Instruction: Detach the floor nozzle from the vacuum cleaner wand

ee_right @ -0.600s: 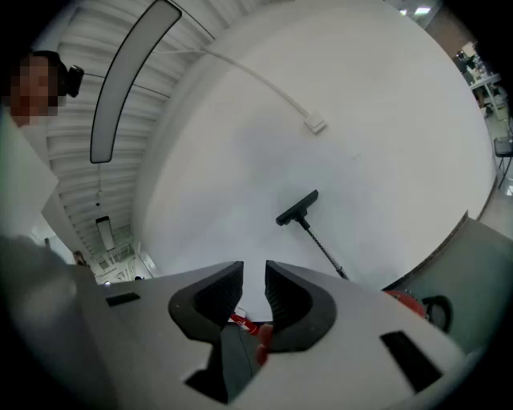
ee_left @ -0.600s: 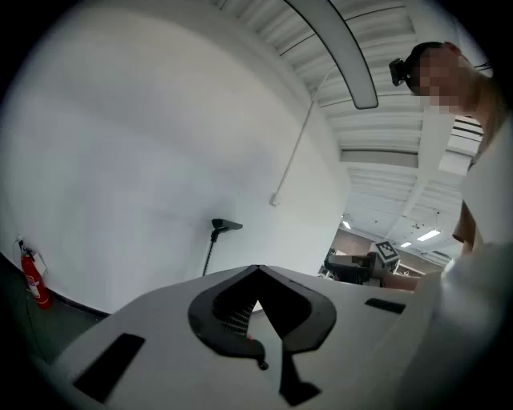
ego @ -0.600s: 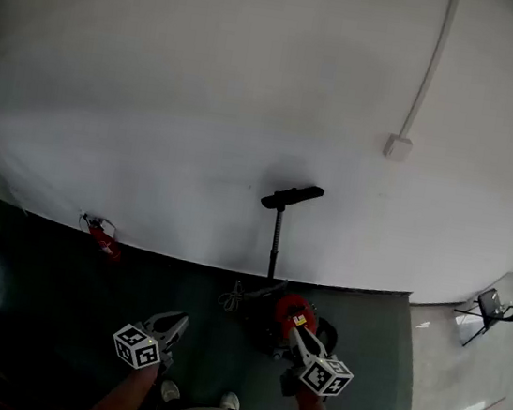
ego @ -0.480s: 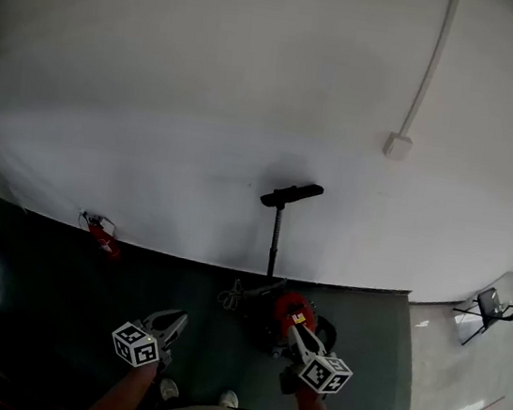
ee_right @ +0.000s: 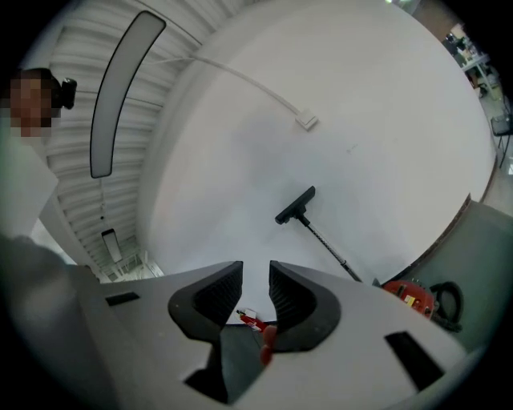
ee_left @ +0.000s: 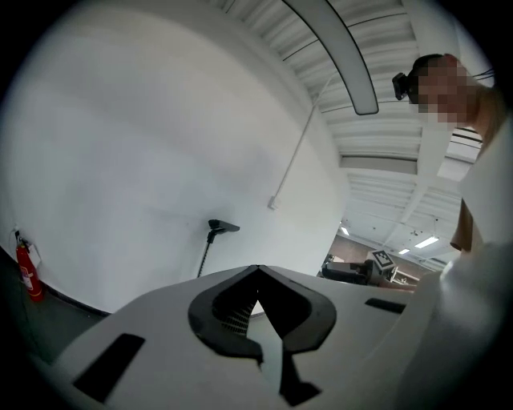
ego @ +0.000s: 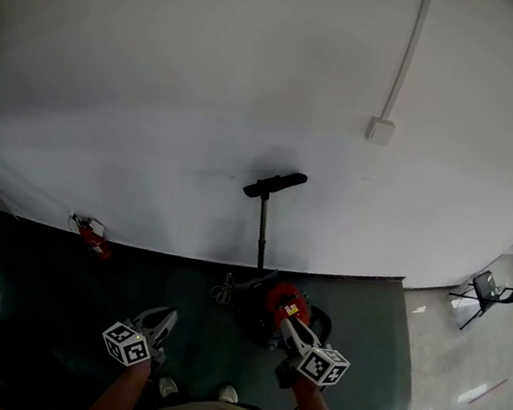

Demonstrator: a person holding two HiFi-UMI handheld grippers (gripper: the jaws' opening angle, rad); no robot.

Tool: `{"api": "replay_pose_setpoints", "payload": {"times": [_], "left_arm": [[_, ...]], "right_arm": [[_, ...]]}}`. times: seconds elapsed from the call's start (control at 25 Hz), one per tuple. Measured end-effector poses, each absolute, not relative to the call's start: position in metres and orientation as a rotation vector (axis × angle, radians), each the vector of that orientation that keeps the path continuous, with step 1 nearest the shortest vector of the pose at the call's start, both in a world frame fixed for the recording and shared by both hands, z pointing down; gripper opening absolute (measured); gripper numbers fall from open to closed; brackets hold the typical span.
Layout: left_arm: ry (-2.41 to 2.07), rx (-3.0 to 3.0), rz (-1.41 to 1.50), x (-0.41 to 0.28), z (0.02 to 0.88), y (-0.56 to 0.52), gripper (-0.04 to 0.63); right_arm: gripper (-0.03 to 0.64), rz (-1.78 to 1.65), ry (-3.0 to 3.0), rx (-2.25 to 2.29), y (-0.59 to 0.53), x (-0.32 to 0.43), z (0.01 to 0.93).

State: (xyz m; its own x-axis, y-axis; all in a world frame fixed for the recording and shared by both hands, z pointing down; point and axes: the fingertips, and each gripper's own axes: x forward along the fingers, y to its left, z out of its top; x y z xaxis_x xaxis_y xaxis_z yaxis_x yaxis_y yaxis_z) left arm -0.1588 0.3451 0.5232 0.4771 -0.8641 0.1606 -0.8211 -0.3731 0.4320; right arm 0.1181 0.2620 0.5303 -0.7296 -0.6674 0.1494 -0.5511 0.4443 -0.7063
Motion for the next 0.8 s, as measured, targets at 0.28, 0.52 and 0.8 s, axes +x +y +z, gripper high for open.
{"api": "replay_pose_setpoints", "payload": {"times": [0.28, 0.52, 0.8], "left_arm": [[-1.388, 2.264, -0.132, -0.155, 0.525, 0.341, 0.006], [-1.387, 2.236, -0.150, -0.166, 0.535, 0.332, 0.006], [-1.386, 2.306, -0.093, -0.197, 0.539, 0.298, 0.006]], "right_arm": [[0.099, -1.214, 2.482, -0.996, 0.260, 0.125, 0.529], [0.101, -1.285, 2.484, -1.013, 0.247, 0.114, 0.553], [0.101, -1.309, 2.516, -1.030, 0.212, 0.064, 0.562]]}}
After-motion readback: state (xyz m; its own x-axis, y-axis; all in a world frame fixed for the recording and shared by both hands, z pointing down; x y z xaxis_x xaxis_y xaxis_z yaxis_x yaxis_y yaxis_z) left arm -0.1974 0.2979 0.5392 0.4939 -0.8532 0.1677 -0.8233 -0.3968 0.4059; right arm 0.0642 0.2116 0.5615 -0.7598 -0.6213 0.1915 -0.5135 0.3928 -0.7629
